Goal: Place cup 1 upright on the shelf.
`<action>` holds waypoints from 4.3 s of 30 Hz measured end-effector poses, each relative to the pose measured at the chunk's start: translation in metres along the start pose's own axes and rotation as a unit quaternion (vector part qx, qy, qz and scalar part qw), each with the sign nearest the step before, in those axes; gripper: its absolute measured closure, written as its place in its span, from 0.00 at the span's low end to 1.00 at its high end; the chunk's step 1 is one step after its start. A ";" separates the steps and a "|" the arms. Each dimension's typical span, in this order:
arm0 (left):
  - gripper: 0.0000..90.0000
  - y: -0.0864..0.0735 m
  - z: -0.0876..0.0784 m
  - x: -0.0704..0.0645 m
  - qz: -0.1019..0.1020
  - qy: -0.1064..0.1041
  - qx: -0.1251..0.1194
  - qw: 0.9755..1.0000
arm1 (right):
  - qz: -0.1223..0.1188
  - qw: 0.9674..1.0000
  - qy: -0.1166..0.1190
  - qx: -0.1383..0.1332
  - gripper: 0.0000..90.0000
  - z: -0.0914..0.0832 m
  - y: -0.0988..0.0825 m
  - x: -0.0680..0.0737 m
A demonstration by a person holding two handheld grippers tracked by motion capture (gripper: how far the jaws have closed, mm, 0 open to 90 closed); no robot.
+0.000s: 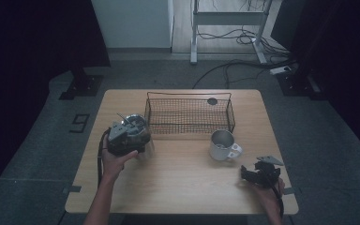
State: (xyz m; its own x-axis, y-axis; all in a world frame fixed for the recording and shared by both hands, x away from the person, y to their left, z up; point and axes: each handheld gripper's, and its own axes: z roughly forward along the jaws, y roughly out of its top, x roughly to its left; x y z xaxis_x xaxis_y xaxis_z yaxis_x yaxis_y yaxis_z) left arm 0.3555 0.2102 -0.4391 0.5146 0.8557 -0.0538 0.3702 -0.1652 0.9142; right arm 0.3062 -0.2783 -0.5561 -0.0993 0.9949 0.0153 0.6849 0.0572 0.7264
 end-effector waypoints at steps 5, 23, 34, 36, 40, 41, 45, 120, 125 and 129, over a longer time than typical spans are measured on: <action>0.04 0.005 -0.001 -0.002 0.001 -0.002 -0.003 1.000 | 0.000 1.000 0.000 0.000 0.07 0.000 0.000 0.000; 0.04 0.026 -0.002 -0.007 0.005 -0.005 -0.015 1.000 | 0.000 1.000 -0.001 0.000 0.07 0.000 0.000 0.000; 0.04 0.038 -0.004 -0.010 0.009 -0.006 -0.022 1.000 | 0.000 1.000 -0.001 0.000 0.07 0.000 0.000 0.000; 0.04 0.041 -0.005 -0.010 0.008 -0.007 -0.024 1.000 | 0.000 1.000 -0.001 -0.001 0.07 0.000 0.000 0.000; 0.04 0.046 -0.005 -0.010 0.009 -0.007 -0.026 1.000 | 0.000 1.000 -0.001 0.000 0.07 0.000 0.000 0.000; 0.04 0.047 -0.004 -0.010 0.009 -0.007 -0.026 1.000 | 0.000 1.000 -0.001 0.000 0.07 0.000 0.000 0.000; 0.04 0.050 -0.003 -0.010 0.010 -0.007 -0.027 1.000 | 0.001 1.000 -0.001 0.000 0.07 0.000 0.000 0.000; 0.04 0.101 0.076 0.003 0.013 -0.023 -0.011 1.000 | 0.002 1.000 -0.004 -0.004 0.10 -0.001 -0.001 -0.001; 0.04 0.105 0.081 0.003 0.014 -0.022 -0.010 1.000 | 0.003 1.000 -0.004 -0.004 0.10 -0.001 -0.001 -0.001; 0.04 0.106 0.086 0.004 0.014 -0.021 -0.010 1.000 | 0.003 1.000 -0.004 -0.004 0.10 -0.001 -0.001 -0.001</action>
State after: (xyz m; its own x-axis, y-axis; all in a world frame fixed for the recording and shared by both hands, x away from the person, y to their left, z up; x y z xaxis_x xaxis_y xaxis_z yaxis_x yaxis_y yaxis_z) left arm 0.4632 0.1537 -0.3770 0.5568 0.8294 -0.0447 0.3393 -0.1780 0.9237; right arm 0.3048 -0.2790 -0.5560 -0.0896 0.9959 0.0132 0.6792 0.0514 0.7322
